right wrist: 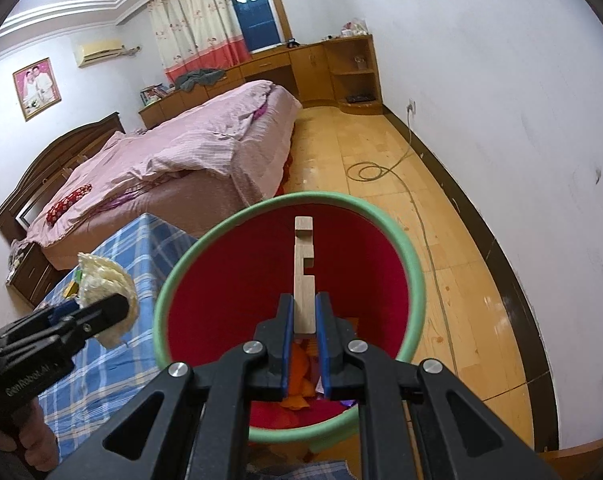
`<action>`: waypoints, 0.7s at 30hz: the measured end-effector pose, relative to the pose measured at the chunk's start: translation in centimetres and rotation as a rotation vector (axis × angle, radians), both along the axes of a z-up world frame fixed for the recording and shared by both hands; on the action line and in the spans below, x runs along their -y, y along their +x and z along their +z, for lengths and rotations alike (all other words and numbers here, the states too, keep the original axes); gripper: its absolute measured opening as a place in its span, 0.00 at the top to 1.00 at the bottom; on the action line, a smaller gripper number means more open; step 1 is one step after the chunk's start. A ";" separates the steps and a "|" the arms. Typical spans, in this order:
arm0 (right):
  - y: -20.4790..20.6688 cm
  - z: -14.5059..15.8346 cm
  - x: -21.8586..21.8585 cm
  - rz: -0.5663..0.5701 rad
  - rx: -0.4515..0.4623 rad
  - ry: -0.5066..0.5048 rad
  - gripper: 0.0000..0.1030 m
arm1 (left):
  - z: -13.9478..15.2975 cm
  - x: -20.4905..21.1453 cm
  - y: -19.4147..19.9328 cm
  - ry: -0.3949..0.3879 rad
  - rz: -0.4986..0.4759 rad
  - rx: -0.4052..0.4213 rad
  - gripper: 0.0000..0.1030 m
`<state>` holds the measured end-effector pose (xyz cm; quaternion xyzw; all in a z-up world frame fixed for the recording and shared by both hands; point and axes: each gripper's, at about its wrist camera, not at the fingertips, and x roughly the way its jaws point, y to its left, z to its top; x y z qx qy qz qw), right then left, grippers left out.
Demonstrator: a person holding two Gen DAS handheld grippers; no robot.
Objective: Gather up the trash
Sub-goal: 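Open both tools to drop the white plastic and wooden stick into the bin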
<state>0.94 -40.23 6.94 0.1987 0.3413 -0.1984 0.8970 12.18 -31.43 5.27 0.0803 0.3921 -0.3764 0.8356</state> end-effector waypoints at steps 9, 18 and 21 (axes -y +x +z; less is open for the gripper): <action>1.0 -2.0 1.9 -0.004 -0.027 0.038 0.88 | -2.2 2.6 1.0 0.026 -0.044 -0.057 0.53; 1.5 -2.4 2.7 -0.005 -0.015 0.069 0.83 | -2.0 2.2 1.5 0.013 -0.014 -0.037 0.45; 1.4 -2.3 2.5 -0.001 -0.007 0.075 0.80 | -1.6 2.0 1.5 0.007 -0.006 -0.029 0.41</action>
